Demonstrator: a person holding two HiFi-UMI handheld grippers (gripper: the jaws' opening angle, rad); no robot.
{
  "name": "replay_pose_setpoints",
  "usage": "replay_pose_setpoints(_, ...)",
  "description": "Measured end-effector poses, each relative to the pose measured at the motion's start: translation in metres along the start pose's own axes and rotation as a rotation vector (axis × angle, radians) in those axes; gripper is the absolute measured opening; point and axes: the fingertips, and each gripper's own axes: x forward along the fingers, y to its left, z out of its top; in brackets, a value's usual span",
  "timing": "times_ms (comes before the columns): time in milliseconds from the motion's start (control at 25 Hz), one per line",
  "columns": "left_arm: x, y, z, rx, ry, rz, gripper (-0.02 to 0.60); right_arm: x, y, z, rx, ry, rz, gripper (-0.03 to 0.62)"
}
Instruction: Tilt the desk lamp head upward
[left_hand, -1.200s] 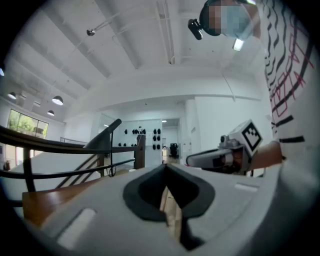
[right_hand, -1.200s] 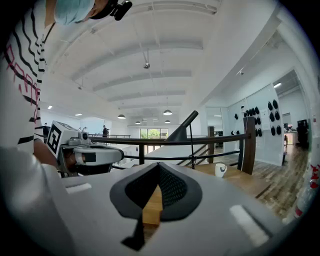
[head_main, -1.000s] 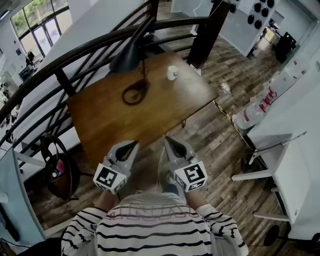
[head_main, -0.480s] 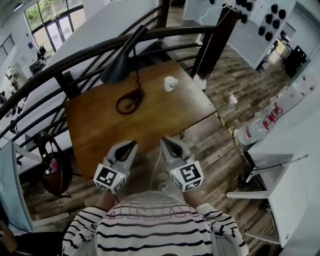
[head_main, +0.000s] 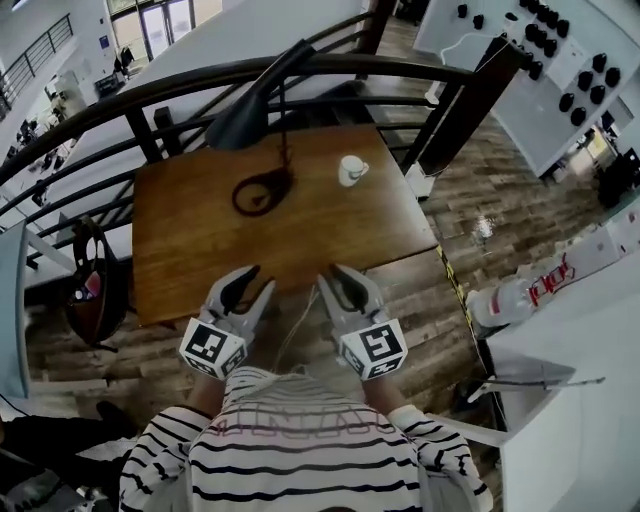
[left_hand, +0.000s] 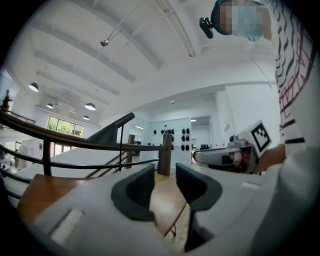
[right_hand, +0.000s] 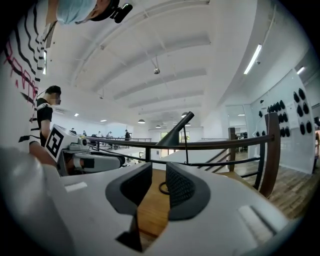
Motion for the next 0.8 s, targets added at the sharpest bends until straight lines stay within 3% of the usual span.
replay_pose_setpoints(360,0.013,0.015,-0.014,-0.063,0.033,0.060,0.195,0.026,-0.021,-0.013,0.052,0.022,0.044,0.135)
replay_pose_setpoints(800,0.059,0.110,0.006,-0.117,0.025,0.015,0.272,0.116,-0.051,0.010,0.032,0.030,-0.043,0.205)
